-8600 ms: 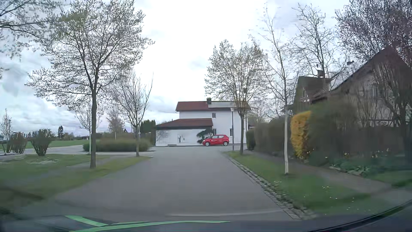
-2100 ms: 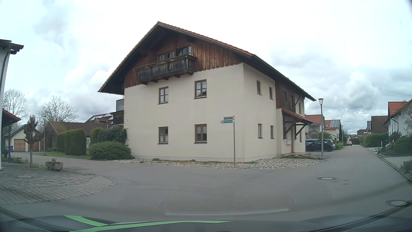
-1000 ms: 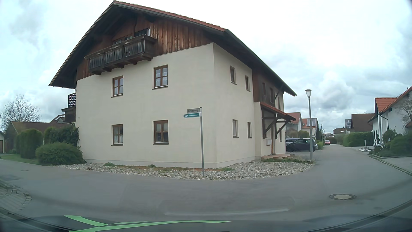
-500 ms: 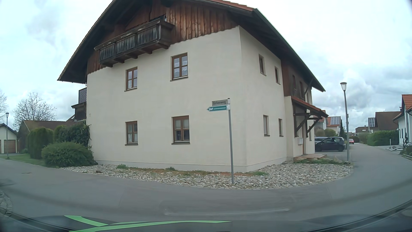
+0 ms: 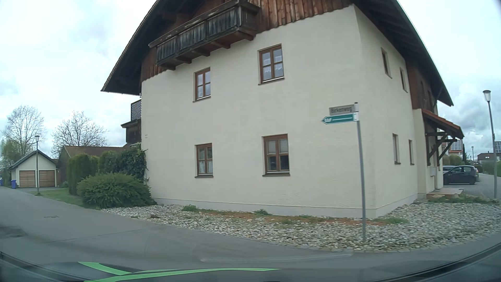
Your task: Follow the waypoints while adhering to traffic rules and regulations
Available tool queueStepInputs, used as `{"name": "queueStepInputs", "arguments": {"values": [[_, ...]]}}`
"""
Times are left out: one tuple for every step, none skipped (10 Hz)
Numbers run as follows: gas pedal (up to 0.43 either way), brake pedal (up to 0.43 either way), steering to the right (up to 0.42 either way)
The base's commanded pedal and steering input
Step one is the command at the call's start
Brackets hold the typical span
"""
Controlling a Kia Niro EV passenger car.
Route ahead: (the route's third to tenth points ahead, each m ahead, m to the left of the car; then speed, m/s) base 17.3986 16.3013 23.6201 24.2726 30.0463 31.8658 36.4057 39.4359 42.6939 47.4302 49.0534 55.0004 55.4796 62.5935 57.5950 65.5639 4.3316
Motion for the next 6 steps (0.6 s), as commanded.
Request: {"name": "queueStepInputs", "arguments": {"values": [[0.197,0.000,-0.407],[0.197,0.000,-0.417],[0.197,0.000,-0.422],[0.197,0.000,-0.422],[0.197,0.000,-0.422],[0.197,0.000,-0.422]]}}
